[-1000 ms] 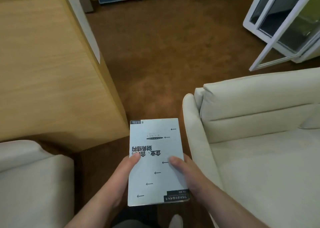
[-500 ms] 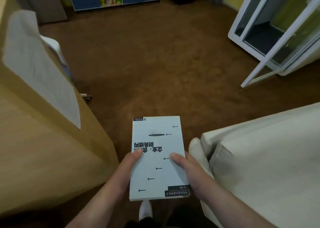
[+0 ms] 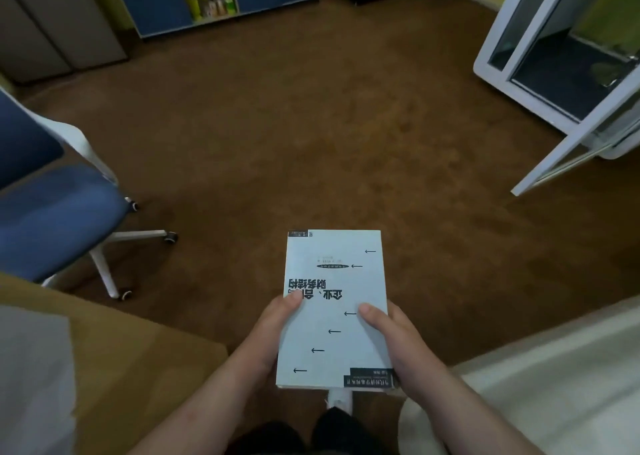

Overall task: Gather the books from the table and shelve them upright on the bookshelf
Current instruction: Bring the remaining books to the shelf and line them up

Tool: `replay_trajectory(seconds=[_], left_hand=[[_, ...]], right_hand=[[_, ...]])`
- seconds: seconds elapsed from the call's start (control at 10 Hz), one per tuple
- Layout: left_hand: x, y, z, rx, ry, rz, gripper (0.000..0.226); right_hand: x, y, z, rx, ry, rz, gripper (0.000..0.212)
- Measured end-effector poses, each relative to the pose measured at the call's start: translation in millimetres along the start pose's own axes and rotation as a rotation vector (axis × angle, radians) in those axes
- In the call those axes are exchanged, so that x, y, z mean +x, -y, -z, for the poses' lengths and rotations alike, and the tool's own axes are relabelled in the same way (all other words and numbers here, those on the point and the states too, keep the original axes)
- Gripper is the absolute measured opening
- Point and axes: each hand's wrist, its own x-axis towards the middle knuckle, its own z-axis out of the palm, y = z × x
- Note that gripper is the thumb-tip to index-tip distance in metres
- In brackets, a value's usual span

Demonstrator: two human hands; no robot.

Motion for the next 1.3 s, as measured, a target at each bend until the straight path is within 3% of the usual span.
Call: replay_trajectory(seconds=[0.2,0.3,0.5,0.7,0.8,1.0,1.2,1.3], left_hand=[[60,-72,20,-0.059,-0.04,-0.02,0.038],[95,-106,39,-0.08,-0.072,-0.029,0.048],[180,-192,101,-0.227,-0.061,-0.078,0.049],[215,-268,161,-0.359,-0.113,-0.153,0.042],[223,-298,194,-0.376,-0.198,-0.222,0.042],[248,-304,281,-0.514,-0.498,-0.284,0.077],[275,-286,367,-0.807,-0.807,-0.367,0.071],[263,-333,365,-0.946,-0.835,-0.377,0.061]], right_hand=[[88,69,-27,-0.013,0.078,-0.016,0.023],[139,99,-48,-0.033,0.116,-0.029,0.018],[258,168,-118,-0.13,0.15,-0.054,0.049],[349,239,-202,-0.287,0.292,-0.078,0.046],[381,264,-248,-0.347,0.363,-0.101,0.052],[456,295,-350,-0.563,0.583,-0.172,0.05],[529,312,-473,-0.813,0.893,-0.211,0.049],[549,317,-529,-0.891,1.029,-0.24,0.042]])
